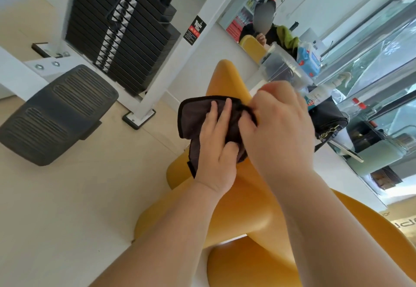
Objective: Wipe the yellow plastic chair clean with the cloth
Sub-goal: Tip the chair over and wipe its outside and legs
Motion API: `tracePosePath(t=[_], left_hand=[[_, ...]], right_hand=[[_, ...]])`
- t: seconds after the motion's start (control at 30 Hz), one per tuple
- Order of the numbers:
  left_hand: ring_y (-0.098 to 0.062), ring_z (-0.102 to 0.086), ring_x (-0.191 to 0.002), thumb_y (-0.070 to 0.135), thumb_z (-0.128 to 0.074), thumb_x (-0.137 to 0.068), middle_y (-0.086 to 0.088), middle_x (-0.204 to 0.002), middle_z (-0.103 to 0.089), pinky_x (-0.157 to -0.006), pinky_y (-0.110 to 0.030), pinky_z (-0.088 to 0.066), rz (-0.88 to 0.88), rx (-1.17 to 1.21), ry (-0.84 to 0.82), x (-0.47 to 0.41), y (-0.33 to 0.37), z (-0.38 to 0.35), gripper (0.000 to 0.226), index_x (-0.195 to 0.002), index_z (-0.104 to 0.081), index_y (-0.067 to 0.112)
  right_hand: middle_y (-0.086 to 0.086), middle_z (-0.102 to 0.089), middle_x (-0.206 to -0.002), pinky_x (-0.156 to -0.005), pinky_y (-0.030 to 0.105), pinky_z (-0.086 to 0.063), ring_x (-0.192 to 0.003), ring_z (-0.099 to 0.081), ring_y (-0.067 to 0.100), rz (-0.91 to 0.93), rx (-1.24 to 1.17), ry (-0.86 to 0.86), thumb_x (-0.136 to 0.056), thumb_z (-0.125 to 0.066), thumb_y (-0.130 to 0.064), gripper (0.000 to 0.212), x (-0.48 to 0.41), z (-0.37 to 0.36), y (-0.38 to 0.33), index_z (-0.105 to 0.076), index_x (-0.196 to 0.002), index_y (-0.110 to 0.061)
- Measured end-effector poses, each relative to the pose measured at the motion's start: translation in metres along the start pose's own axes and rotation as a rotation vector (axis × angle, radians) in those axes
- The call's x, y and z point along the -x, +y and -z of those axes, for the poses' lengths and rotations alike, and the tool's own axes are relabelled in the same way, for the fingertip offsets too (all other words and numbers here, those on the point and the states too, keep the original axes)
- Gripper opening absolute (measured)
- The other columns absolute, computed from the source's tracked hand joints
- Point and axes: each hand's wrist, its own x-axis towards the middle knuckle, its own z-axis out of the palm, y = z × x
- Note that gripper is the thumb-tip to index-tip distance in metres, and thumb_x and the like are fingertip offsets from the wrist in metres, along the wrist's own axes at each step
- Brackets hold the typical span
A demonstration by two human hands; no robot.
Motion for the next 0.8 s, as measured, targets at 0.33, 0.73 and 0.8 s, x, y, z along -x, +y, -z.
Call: tracePosePath(t=[0.33,0.73,0.8], left_hand=[[-0.019,-0.012,-0.155,0.086,-0.025,-0.073,0.012,-0.167,-0.013,-0.120,-0.061,-0.018,0.329,0.145,0.086,-0.043,0.034,-0.003,0.096,-0.157,-0.004,0.045],[0.004,0.005,-0.151,0.068,-0.025,-0.095,0.029,-0.163,0.004,-0.127,-0.046,-0.008,0.024,0.001,-0.002,0.007,0.013,-0.003,0.071,-0.155,0.006,0.047],[0.002,-0.002,-0.152,0.075,-0.026,-0.090,0.029,-0.163,-0.001,-0.126,-0.046,-0.012,0.119,0.065,-0.035,-0.019,0.011,0.006,0.076,-0.156,0.002,0.049]], right_hand=[[-0.013,-0.058,-0.077,-0.054,0.022,-0.040,-0.068,-0.058,0.007,-0.168,-0.176,-0.504,-0.096,-0.057,-0.037,0.079,0.004,0.016,0.013,-0.006,-0.156,-0.047],[-0.015,-0.065,-0.096,-0.064,0.015,-0.038,-0.078,-0.054,-0.005,-0.225,-0.235,-0.465,-0.105,-0.032,-0.047,0.048,0.004,0.014,0.017,-0.031,-0.153,-0.051],[-0.021,-0.058,-0.082,-0.064,0.016,-0.040,-0.075,-0.053,-0.004,-0.228,-0.217,-0.468,-0.103,-0.030,-0.048,0.050,0.005,0.016,0.014,-0.028,-0.153,-0.052]])
